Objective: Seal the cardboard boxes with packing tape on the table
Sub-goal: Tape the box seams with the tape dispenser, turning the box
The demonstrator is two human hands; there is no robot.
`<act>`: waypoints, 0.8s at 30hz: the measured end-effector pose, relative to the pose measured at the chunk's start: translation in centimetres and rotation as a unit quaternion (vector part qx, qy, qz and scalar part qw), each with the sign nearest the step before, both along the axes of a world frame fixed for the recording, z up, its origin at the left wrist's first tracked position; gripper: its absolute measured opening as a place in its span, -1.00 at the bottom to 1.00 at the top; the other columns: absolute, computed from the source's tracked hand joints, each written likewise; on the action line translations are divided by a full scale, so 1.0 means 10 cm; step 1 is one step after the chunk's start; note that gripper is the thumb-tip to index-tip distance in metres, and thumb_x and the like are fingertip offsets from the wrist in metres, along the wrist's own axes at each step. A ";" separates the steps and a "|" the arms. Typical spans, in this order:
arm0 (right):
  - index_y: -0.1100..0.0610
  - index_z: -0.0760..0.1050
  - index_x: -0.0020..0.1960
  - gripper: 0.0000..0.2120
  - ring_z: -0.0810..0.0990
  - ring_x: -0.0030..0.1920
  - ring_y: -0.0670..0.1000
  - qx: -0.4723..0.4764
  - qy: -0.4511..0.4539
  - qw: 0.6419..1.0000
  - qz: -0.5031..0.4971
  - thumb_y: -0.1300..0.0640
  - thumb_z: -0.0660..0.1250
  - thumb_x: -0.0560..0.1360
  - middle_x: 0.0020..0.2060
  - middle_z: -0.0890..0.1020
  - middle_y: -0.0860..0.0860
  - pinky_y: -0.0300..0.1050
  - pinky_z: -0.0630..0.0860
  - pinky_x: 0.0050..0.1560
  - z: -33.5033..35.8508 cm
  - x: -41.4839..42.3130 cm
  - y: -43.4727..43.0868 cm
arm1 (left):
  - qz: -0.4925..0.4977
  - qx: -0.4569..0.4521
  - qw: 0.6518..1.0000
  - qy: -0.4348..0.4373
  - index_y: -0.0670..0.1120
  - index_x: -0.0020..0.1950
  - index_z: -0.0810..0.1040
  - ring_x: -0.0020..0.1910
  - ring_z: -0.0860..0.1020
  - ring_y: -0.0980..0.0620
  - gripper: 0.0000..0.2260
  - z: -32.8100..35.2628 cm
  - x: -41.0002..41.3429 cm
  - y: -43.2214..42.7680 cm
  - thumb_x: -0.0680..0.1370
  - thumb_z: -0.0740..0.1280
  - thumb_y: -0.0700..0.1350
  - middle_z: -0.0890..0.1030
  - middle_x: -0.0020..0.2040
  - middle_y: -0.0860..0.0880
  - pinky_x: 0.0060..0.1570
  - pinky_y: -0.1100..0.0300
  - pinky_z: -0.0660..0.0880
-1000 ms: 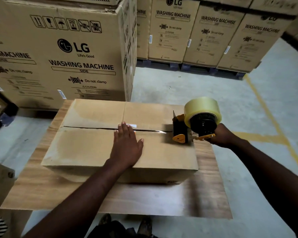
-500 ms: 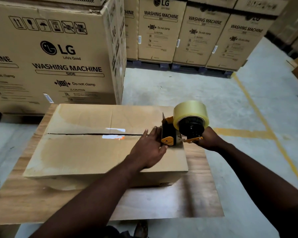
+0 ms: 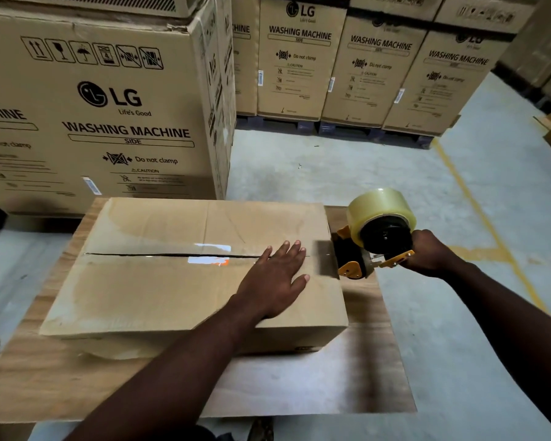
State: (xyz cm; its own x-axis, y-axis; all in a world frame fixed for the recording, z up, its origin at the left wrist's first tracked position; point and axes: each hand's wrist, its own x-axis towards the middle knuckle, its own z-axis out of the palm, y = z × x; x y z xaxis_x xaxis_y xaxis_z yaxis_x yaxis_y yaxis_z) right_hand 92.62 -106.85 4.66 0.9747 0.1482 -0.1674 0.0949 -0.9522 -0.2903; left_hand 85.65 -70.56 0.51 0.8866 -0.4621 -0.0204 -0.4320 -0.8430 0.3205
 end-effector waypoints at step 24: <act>0.23 0.51 -0.38 -0.79 0.42 -0.57 0.08 0.092 0.260 0.942 -0.192 0.10 0.45 0.26 -0.54 0.50 0.12 -0.18 0.34 -0.48 -0.42 -0.42 0.22 | 0.000 -0.003 1.000 0.002 0.01 0.66 0.02 0.62 -0.12 0.09 -0.45 0.00 -0.01 0.01 0.69 -0.01 0.16 -0.05 0.65 0.07 0.59 0.03 -0.15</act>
